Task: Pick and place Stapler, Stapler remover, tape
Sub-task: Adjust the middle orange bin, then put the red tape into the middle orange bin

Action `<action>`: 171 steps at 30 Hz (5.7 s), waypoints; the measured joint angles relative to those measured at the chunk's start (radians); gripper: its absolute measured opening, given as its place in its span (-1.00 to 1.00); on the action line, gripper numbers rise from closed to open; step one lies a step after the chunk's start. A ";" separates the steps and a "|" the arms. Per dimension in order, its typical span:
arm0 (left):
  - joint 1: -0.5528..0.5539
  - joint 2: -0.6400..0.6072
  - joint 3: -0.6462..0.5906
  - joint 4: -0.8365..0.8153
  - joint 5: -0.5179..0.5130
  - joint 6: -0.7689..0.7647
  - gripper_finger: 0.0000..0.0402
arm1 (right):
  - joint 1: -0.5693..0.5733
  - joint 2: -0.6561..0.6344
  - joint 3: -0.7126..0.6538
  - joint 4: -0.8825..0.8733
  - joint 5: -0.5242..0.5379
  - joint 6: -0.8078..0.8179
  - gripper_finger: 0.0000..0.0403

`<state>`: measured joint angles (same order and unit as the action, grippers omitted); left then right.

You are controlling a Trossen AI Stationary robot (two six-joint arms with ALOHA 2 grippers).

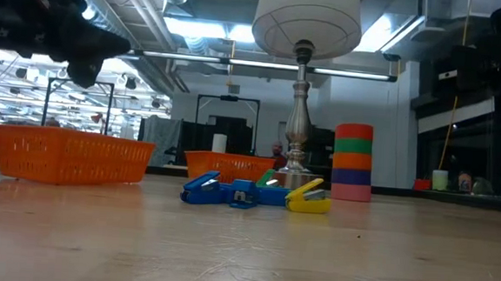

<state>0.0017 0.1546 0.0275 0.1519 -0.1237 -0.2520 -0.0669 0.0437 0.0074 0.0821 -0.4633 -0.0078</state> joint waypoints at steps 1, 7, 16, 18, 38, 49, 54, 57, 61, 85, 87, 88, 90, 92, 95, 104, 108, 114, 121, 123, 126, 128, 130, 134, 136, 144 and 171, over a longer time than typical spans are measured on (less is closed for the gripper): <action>0.000 0.009 0.010 0.002 0.009 -0.002 -0.83 | 0.000 0.000 0.000 0.000 0.000 0.000 -0.36; 0.000 0.156 0.135 -0.139 0.015 -0.054 -0.63 | 0.000 0.000 0.000 0.000 0.000 0.000 -0.36; -0.075 0.660 0.457 -0.445 0.041 -0.041 -0.64 | 0.000 0.000 0.000 0.000 0.000 0.000 -0.36; -0.095 0.765 0.540 -0.516 0.058 -0.011 -0.66 | 0.000 0.000 0.000 0.000 0.000 0.000 -0.36; -0.138 1.310 1.000 -1.171 0.064 -0.015 -0.98 | 0.000 0.000 0.000 0.000 0.000 0.000 -0.36; -0.137 1.505 1.000 -1.224 0.080 0.020 -0.99 | 0.000 0.000 0.000 0.000 0.000 0.000 -0.36; -0.138 1.559 1.000 -1.195 0.081 0.073 -0.99 | 0.000 0.000 0.000 0.000 0.000 0.000 -0.36; -0.138 1.581 1.000 -1.138 0.085 0.098 -0.99 | 0.000 0.000 0.000 0.000 0.000 0.000 -0.36; -0.138 1.598 1.000 -1.054 0.092 0.132 -0.98 | 0.000 0.000 0.000 0.000 0.000 0.000 -0.36; -0.080 1.613 1.000 -0.457 -0.015 0.318 -0.99 | 0.000 0.000 0.000 0.000 0.000 0.000 -0.36; -0.064 1.613 1.000 -0.401 -0.016 0.344 -0.99 | 0.000 0.000 0.000 0.000 0.000 0.000 -0.36; -0.057 1.613 1.000 -0.376 -0.016 0.356 -0.99 | 0.000 0.000 0.000 0.000 0.000 0.000 -0.36; -0.040 1.613 1.000 -0.330 -0.016 0.375 -0.97 | 0.000 0.000 0.000 0.000 0.000 0.000 -0.36; -0.022 1.613 1.000 -0.297 -0.018 0.388 -0.96 | 0.000 0.000 0.000 0.000 0.000 0.000 -0.36; 0.008 1.613 1.000 -0.249 -0.020 0.382 -0.97 | 0.000 0.000 0.000 0.000 0.000 0.000 -0.36; 0.045 1.608 1.067 -0.210 -0.015 0.396 -0.87 | 0.000 0.000 0.000 0.000 0.000 0.000 -0.36; 0.052 1.608 1.113 -0.209 -0.046 0.413 -0.72 | 0.000 0.000 0.000 0.000 0.000 0.000 -0.36; 0.055 1.615 1.131 -0.088 -0.088 0.449 -0.53 | 0.000 0.000 0.000 0.000 0.000 0.000 -0.36; 0.057 1.636 1.131 0.085 -0.092 0.512 -0.33 | 0.000 0.000 0.000 0.000 0.000 0.000 -0.36; 0.063 1.645 1.133 0.140 -0.092 0.491 -0.27 | 0.000 0.000 0.000 0.000 0.000 0.000 -0.36; 0.074 1.674 1.156 0.162 -0.091 0.468 -0.21 | 0.000 0.000 0.000 0.000 0.000 0.000 -0.36; 0.075 1.711 1.208 0.134 -0.094 0.477 -0.18 | 0.000 0.000 0.000 0.000 0.000 0.000 -0.36; 0.070 1.767 1.288 0.096 -0.096 0.514 -0.17 | 0.000 0.000 0.000 0.000 0.000 0.000 -0.36; 0.069 1.859 1.452 -0.028 -0.138 0.536 -0.17 | 0.000 0.000 0.000 0.002 0.000 0.000 -0.36; 0.078 1.888 1.519 -0.097 -0.144 0.536 -0.17 | 0.000 0.000 0.000 0.002 0.000 0.000 -0.36; 0.096 1.972 1.656 -0.163 -0.061 0.535 -0.18 | 0.000 0.000 0.000 0.002 0.000 0.000 -0.36; 0.167 2.013 1.657 -0.253 0.089 0.449 -0.23 | 0.000 0.000 0.000 0.001 0.000 0.000 -0.36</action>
<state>0.1686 2.1674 1.6850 -0.1016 -0.0342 0.1967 -0.0669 0.0437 0.0078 0.0828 -0.4633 -0.0082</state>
